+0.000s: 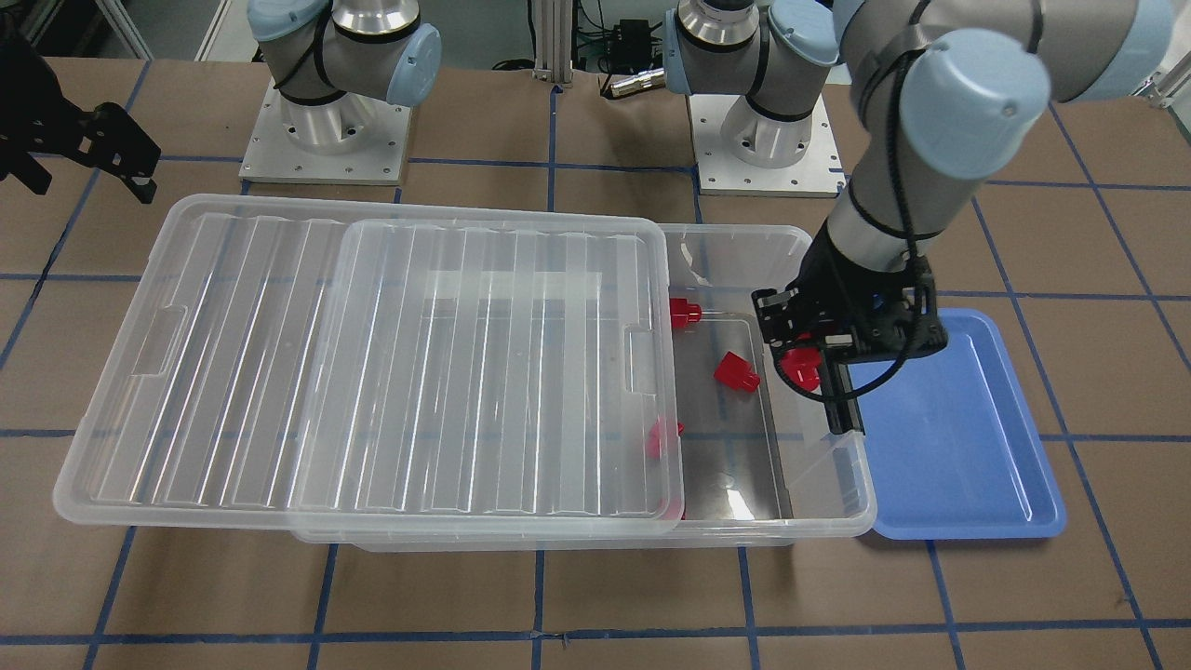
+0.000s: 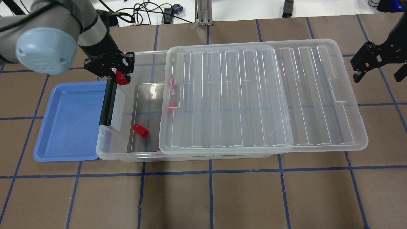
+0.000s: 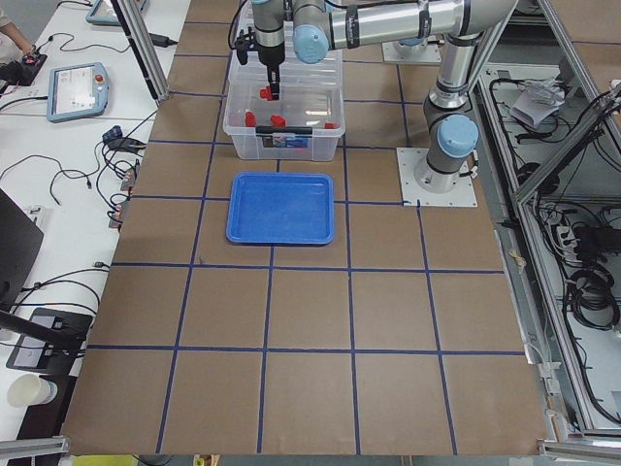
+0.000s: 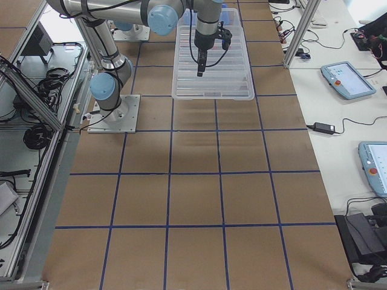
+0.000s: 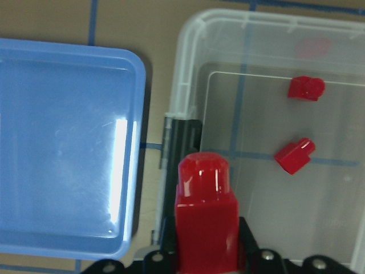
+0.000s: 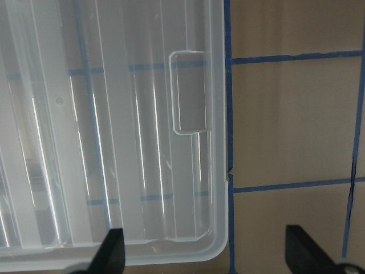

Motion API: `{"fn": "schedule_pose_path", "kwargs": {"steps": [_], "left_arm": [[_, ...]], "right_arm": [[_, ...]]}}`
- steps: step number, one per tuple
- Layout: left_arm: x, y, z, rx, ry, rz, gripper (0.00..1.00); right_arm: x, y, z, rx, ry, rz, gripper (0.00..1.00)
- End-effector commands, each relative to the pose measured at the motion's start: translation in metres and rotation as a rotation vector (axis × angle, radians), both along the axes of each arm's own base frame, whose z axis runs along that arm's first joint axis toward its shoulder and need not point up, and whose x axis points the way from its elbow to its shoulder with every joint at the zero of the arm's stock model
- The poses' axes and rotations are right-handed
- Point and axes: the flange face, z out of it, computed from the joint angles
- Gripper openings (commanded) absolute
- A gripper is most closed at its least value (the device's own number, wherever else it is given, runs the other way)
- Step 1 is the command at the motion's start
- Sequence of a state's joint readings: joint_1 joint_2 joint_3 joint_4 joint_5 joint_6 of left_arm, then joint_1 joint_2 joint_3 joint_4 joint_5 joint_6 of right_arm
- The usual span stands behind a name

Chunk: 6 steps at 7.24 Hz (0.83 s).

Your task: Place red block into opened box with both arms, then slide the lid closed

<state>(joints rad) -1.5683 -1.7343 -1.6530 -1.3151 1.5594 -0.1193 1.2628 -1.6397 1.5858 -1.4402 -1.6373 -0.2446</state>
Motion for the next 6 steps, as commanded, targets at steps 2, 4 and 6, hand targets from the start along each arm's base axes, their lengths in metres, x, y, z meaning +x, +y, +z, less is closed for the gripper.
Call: {"fn": "schedule_pose_path", "kwargs": {"steps": [2, 4, 6], "left_arm": [[-0.012, 0.022, -0.07, 0.003, 0.001, 0.013, 0.0], [-0.012, 0.033, -0.112, 0.055, 0.004, 0.009, 0.0], [-0.015, 0.029, -0.141, 0.047, 0.022, 0.004, 0.0]], "right_arm": [[0.002, 0.0, -0.004, 0.01, 0.006, 0.009, 1.0], [-0.002, -0.001, -0.008, 0.013, 0.0, -0.002, 1.0], [-0.002, -0.001, -0.008, 0.016, -0.001, -0.001, 1.0]]}}
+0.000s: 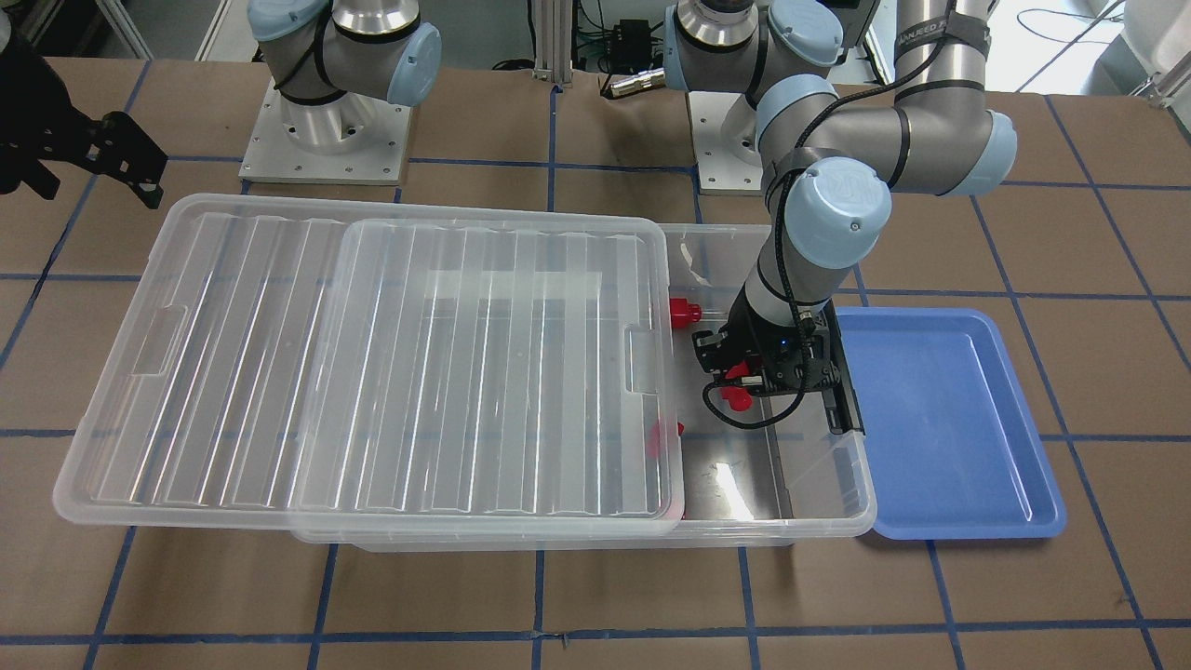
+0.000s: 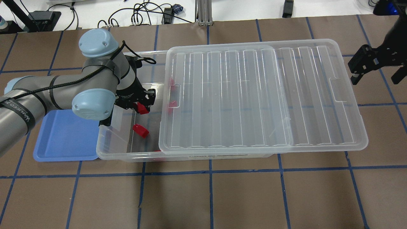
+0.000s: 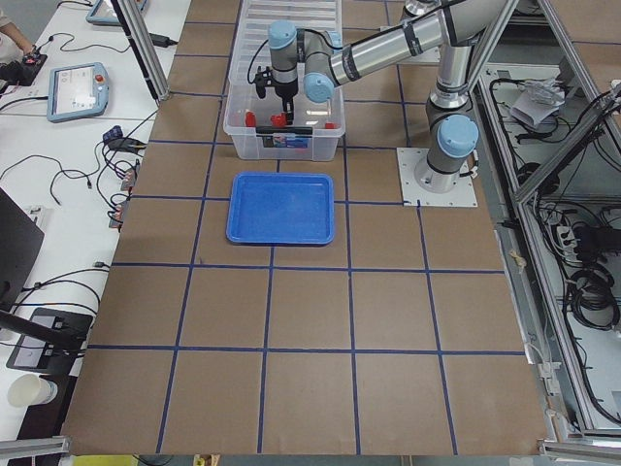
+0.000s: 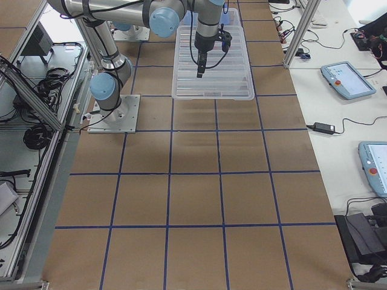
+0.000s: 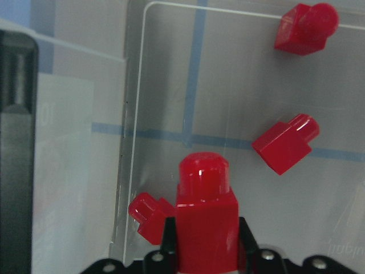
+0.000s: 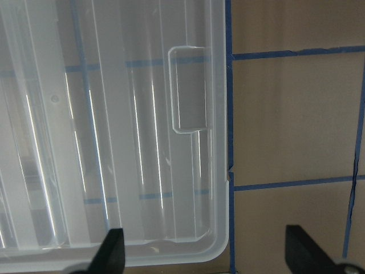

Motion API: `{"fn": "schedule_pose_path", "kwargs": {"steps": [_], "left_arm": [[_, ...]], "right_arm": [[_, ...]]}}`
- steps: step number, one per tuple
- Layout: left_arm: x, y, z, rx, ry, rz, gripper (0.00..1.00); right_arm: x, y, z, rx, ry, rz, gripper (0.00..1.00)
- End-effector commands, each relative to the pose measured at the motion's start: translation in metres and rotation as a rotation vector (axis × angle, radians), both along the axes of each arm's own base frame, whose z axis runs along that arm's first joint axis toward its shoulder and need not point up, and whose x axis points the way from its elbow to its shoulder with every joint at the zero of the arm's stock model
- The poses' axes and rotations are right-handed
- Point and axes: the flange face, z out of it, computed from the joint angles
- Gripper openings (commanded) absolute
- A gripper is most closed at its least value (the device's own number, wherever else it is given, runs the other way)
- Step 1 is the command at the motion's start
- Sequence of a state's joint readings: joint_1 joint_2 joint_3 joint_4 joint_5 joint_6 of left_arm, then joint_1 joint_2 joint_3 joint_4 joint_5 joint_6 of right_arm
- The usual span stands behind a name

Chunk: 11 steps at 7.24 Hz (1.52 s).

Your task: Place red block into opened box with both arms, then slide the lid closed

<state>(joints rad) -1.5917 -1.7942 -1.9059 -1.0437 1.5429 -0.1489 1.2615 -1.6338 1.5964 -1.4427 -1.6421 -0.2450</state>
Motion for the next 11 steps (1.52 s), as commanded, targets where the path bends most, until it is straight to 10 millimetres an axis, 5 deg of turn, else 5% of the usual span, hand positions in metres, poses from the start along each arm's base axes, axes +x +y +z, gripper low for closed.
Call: {"fn": "schedule_pose_path", "kwargs": {"steps": [1, 4, 6, 8, 11], "left_arm": [[-0.002, 0.002, -0.034, 0.033, 0.005, -0.008, 0.0], [-0.002, 0.009, -0.062, 0.022, 0.006, -0.008, 0.0], [-0.003, 0.006, -0.059, -0.013, 0.005, -0.014, 1.0], [-0.008, -0.013, 0.004, -0.128, 0.005, -0.022, 1.0], [-0.008, -0.03, 0.13, -0.085, -0.004, -0.019, 1.0]], "right_arm": [[0.0, 0.001, 0.0, 0.0, 0.001, 0.0, 1.0], [0.0, 0.0, 0.0, -0.001, 0.003, 0.0, 1.0], [0.0, 0.0, 0.0, -0.001, 0.002, 0.002, 1.0], [-0.001, 0.0, 0.001, -0.001, 0.006, 0.002, 1.0], [-0.003, -0.001, 0.0, -0.004, 0.016, 0.004, 1.0]]}}
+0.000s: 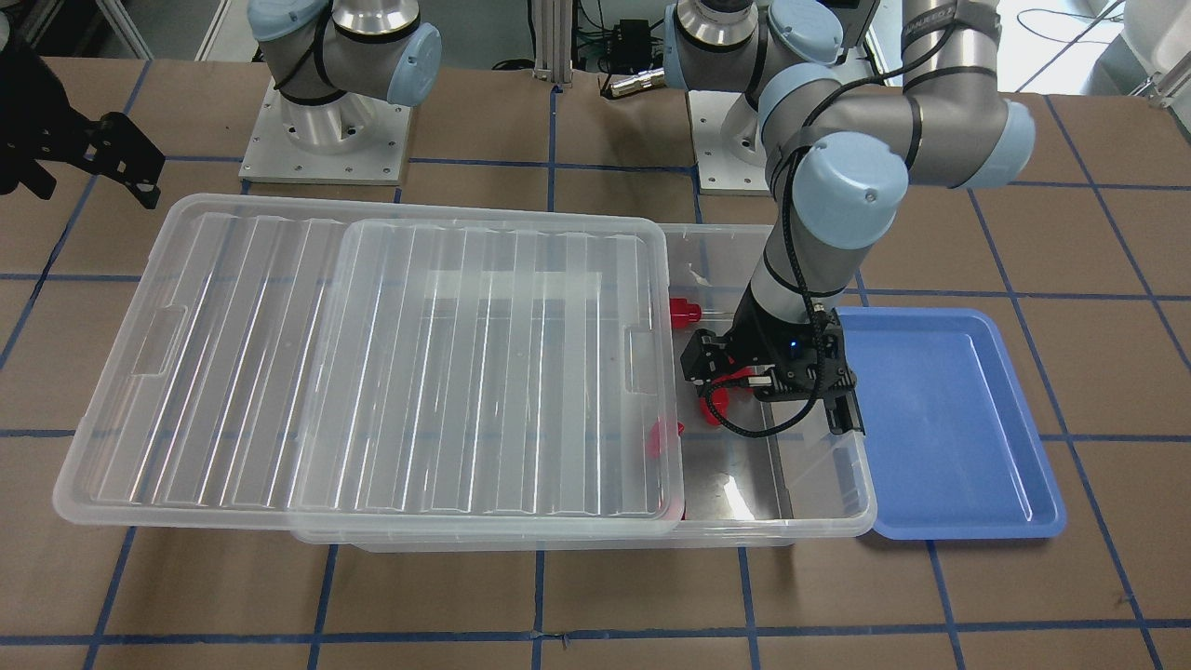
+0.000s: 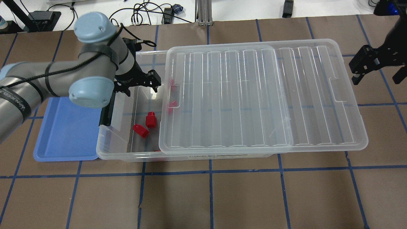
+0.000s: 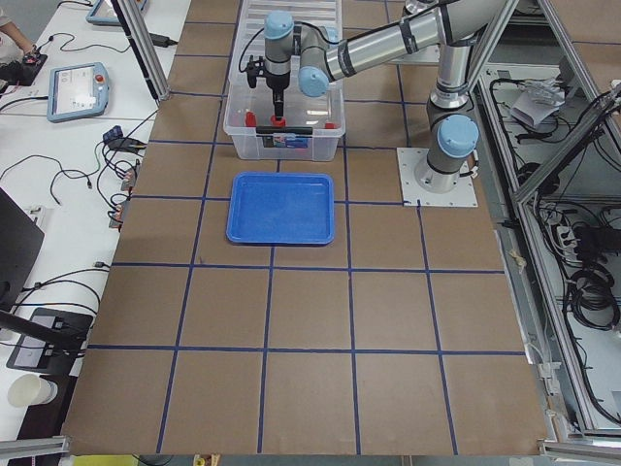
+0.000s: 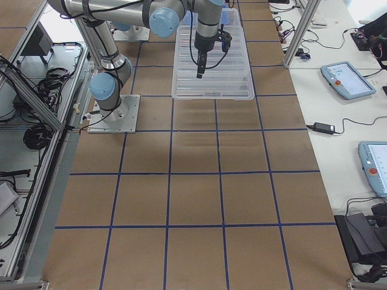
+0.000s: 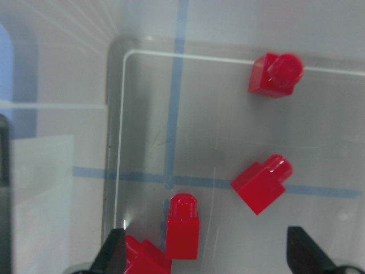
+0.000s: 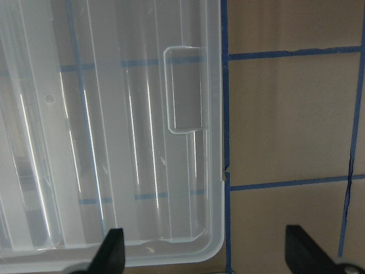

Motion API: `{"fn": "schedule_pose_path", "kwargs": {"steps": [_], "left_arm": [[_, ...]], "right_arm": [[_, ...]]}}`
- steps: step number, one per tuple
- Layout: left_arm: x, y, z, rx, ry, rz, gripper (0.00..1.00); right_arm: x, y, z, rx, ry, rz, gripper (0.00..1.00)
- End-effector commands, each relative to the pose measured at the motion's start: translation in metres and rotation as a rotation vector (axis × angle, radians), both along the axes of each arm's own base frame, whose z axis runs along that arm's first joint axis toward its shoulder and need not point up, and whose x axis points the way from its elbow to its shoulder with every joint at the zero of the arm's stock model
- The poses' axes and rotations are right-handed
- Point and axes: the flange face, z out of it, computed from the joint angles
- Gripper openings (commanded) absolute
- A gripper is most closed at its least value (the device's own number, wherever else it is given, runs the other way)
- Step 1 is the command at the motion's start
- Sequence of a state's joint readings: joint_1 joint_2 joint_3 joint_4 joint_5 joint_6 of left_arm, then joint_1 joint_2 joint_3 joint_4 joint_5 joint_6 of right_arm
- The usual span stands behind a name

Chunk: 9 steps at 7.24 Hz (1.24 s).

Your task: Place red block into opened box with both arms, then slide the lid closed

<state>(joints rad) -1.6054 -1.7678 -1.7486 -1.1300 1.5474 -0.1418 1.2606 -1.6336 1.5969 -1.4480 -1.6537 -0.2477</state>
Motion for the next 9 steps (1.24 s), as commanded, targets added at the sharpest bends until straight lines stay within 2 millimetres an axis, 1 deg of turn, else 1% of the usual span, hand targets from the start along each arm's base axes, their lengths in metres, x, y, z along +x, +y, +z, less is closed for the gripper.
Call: {"fn": "schedule_pose_path", "kwargs": {"steps": [1, 2, 3, 4, 5, 6, 7, 8, 9], "left_arm": [[-0.001, 0.006, 0.088, 0.006, -0.002, 0.005, 1.0], [0.0, 0.022, 0.124, 0.023, -0.002, 0.011, 1.0], [0.0, 0.038, 0.154, 0.025, -0.002, 0.011, 1.0], [0.005, 0.045, 0.172, -0.004, -0.003, 0.007, 1.0], [0.013, 0.046, 0.188, -0.043, -0.006, 0.022, 1.0], [0.015, 0.049, 0.198, -0.058, -0.007, 0.024, 1.0], [0.019, 0.048, 0.193, -0.046, -0.012, 0.032, 1.0], [0.019, 0.045, 0.189, -0.036, -0.009, 0.032, 1.0], [0.018, 0.044, 0.187, -0.036, -0.007, 0.032, 1.0]], "right_arm": [[-0.01, -0.002, -0.002, -0.001, 0.001, 0.026, 1.0], [-0.021, -0.005, -0.007, 0.007, -0.006, 0.013, 1.0], [-0.03, -0.019, -0.023, 0.015, -0.007, 0.007, 1.0], [-0.049, -0.041, -0.043, -0.003, 0.009, 0.012, 1.0], [-0.077, -0.048, -0.06, 0.02, -0.014, 0.04, 1.0], [-0.102, -0.046, -0.059, 0.005, -0.016, 0.055, 1.0], [-0.111, -0.054, -0.073, 0.004, -0.012, 0.049, 1.0], [-0.121, -0.065, -0.098, 0.006, -0.014, 0.048, 1.0], [-0.121, -0.065, -0.118, 0.007, -0.017, 0.04, 1.0]]}}
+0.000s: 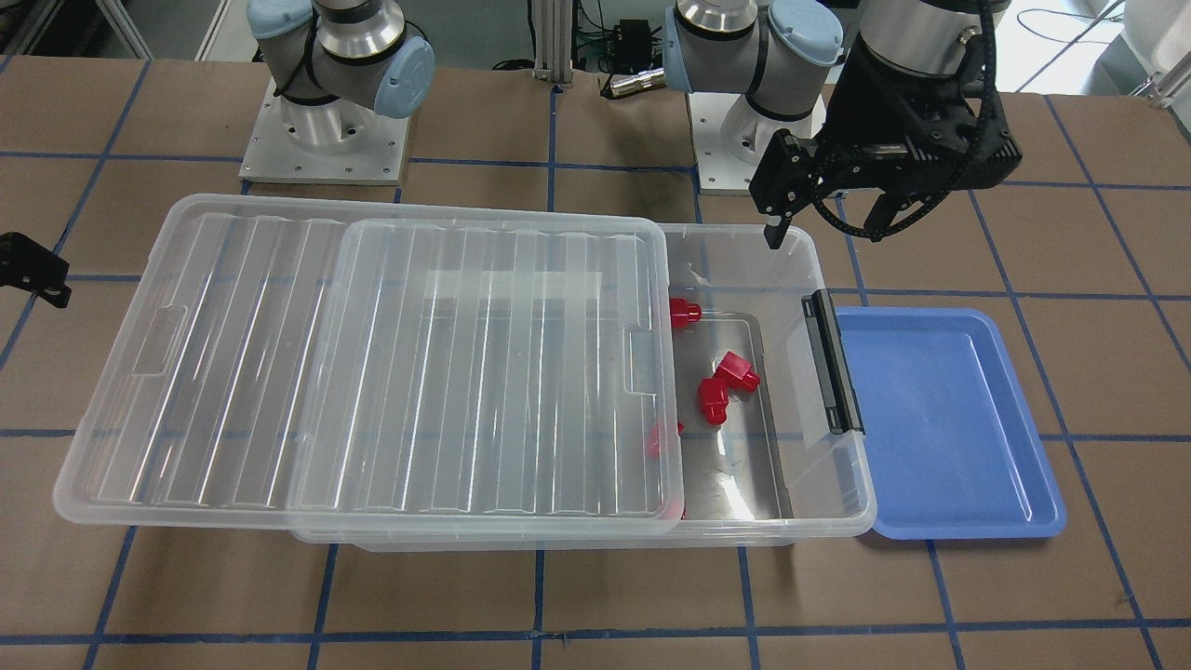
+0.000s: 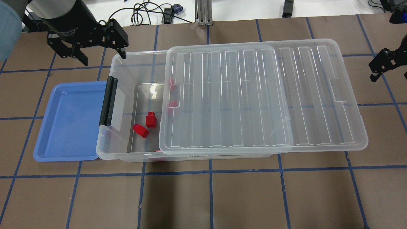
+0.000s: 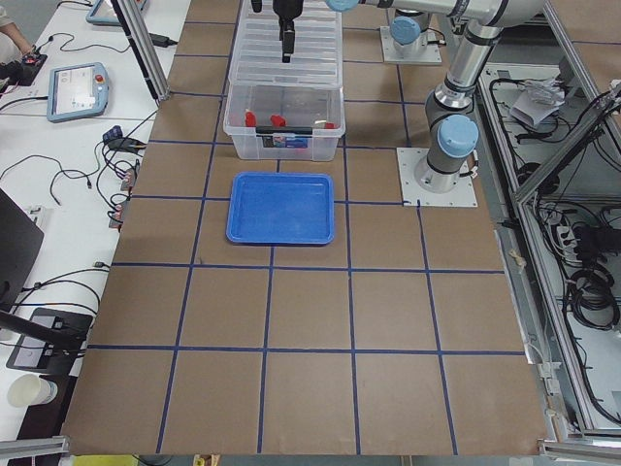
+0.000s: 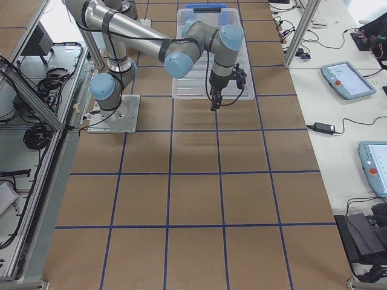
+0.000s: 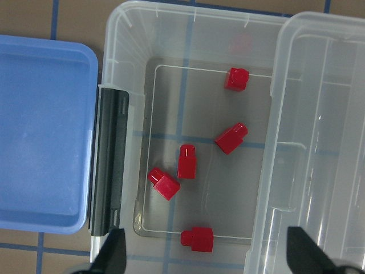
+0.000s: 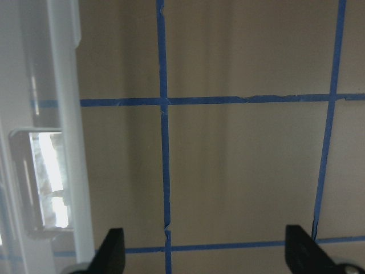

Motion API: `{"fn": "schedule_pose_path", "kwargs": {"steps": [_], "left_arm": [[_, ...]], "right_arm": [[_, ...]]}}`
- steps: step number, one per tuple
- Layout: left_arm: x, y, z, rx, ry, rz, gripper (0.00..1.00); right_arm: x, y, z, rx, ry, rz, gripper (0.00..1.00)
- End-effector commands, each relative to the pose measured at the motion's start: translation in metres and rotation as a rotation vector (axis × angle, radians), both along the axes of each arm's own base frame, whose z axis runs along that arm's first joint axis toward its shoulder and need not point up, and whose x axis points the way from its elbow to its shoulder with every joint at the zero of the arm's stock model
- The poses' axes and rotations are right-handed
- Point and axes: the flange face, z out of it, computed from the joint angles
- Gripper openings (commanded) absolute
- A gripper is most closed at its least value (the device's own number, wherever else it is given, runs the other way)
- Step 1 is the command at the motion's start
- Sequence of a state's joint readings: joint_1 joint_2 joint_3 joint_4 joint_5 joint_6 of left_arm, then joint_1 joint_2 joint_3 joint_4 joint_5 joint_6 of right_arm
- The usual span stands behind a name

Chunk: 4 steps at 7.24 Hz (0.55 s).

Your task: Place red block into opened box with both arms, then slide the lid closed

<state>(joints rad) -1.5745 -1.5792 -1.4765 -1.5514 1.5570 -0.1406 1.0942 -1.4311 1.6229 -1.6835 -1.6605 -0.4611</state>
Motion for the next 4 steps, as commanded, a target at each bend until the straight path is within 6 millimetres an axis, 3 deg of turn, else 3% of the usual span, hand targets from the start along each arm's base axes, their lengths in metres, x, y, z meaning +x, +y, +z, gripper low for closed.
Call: {"fn": "schedule_pose_path", "kwargs": {"steps": [1, 4], "left_arm": [[0.0, -0.001, -0.001, 0.003, 0.002, 0.001, 1.0], [-0.001, 0.0, -0.001, 0.003, 0.002, -0.002, 1.0]], "right_arm": [[-0.003, -0.001, -0.039, -0.005, -0.003, -0.011, 1.0], [0.007, 0.0, -0.048, -0.012, -0.01, 0.001, 1.0]]}}
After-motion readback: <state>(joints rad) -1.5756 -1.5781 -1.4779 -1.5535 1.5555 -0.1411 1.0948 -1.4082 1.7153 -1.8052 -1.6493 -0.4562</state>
